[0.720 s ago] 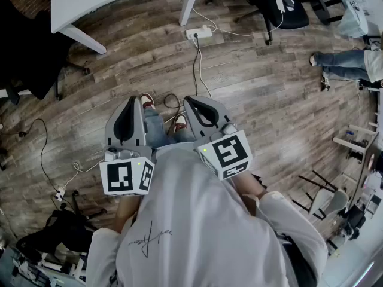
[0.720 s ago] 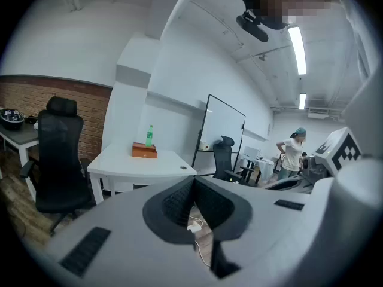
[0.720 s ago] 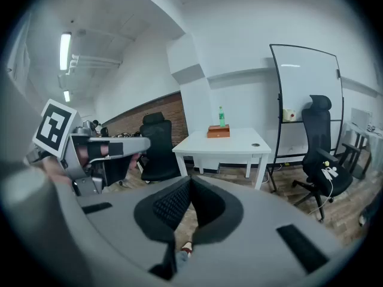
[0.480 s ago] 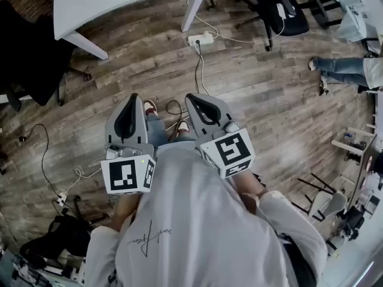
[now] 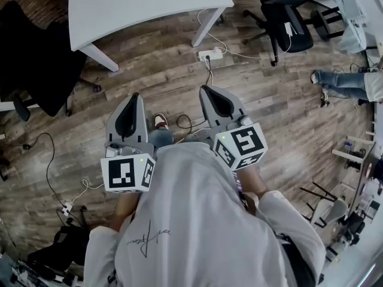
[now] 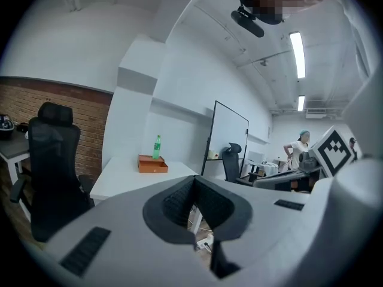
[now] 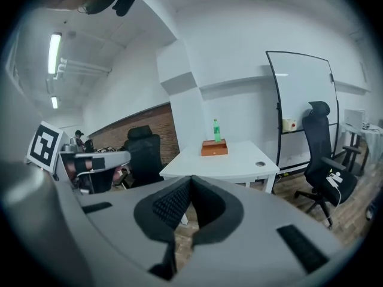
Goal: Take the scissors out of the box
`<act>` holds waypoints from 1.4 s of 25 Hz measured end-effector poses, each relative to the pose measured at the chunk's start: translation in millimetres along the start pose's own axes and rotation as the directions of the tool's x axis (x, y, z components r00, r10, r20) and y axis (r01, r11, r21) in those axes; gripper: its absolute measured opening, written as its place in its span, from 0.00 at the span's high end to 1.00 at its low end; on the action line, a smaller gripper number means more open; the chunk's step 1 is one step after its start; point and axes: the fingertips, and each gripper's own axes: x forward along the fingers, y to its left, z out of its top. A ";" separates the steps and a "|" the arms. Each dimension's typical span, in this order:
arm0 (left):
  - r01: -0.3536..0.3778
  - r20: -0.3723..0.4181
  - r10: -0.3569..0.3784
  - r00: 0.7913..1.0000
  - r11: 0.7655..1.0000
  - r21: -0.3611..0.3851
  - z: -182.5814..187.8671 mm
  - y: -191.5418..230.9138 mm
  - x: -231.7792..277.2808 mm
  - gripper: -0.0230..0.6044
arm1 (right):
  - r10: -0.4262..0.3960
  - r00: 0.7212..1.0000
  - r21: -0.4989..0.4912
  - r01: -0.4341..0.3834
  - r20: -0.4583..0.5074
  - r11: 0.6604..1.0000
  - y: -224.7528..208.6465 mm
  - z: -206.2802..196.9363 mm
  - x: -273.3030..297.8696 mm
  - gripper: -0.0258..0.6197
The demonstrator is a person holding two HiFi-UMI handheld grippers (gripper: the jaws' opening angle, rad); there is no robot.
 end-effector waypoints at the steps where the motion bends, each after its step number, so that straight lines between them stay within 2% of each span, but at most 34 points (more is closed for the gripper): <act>1: 0.002 0.002 -0.002 1.000 1.000 -0.001 2.4 7.0 1.7 0.97 | -0.002 1.000 0.002 0.002 0.012 1.000 -0.7 5.5 4.9 0.95; 8: 0.018 0.020 -0.018 1.000 1.000 0.007 13.5 39.9 9.8 0.97 | -0.008 0.996 -0.016 0.010 0.086 1.000 11.1 37.6 26.8 0.95; 19: -0.016 0.038 0.015 0.999 1.000 0.025 23.4 58.7 30.5 0.97 | 0.020 0.994 -0.026 -0.017 0.108 1.000 9.9 52.4 52.8 0.95; 27: -0.033 0.026 0.032 0.999 0.999 0.030 30.7 63.5 83.6 0.97 | 0.054 0.990 -0.031 -0.050 0.127 0.998 -32.7 71.2 91.3 0.95; 35: -0.058 0.012 0.058 0.998 0.997 0.046 50.7 67.6 172.1 0.97 | 0.092 0.988 -0.009 -0.092 0.121 0.996 -100.3 99.8 156.0 0.95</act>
